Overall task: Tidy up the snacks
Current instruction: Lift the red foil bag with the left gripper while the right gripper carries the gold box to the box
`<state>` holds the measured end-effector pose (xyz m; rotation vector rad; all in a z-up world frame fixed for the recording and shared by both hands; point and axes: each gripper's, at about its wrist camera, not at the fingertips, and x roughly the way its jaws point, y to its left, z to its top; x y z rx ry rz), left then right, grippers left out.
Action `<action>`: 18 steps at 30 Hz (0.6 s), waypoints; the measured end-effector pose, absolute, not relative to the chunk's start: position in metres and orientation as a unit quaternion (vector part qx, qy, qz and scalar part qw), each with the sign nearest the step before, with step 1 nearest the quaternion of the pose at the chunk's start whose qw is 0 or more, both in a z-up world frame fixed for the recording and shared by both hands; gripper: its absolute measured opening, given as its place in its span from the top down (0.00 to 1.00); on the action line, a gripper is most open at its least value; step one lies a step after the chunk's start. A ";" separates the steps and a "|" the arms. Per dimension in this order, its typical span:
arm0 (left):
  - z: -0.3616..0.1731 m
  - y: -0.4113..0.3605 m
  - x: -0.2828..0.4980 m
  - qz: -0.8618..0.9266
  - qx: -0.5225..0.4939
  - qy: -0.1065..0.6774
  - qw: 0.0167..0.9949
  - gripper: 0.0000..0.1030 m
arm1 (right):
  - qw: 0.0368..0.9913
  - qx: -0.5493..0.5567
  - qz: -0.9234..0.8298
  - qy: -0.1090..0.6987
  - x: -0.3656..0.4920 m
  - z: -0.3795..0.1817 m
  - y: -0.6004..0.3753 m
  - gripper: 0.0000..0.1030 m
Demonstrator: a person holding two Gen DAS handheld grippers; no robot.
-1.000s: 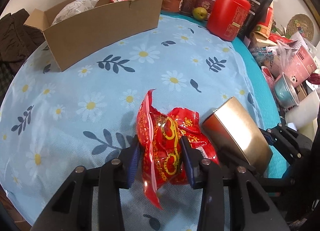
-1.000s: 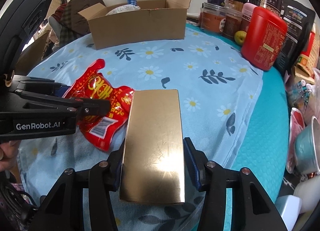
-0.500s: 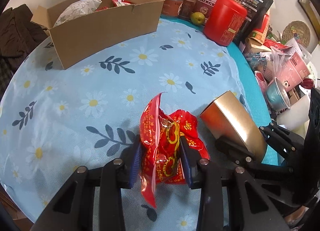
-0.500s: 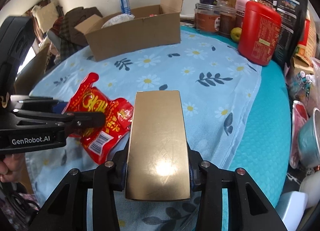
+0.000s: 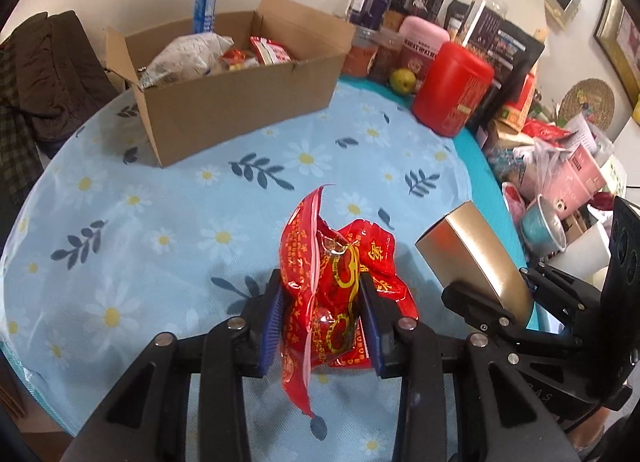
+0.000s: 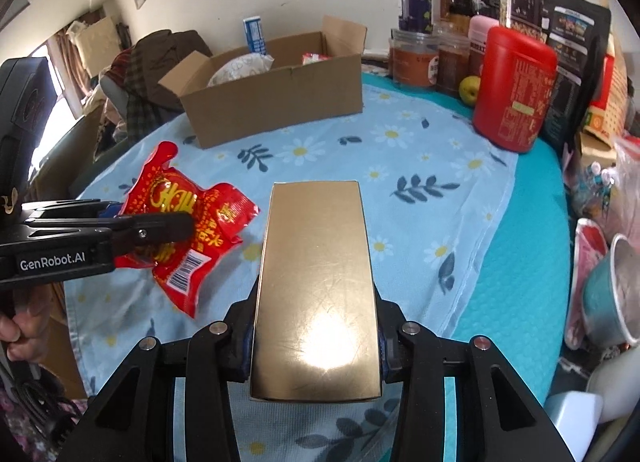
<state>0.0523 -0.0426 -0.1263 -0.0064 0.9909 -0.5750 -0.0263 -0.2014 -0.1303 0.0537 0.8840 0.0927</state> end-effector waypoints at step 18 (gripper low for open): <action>-0.058 -0.026 0.091 -0.279 -0.027 0.369 0.886 0.66 | 0.931 0.005 0.073 0.357 0.020 -0.069 -0.180 0.59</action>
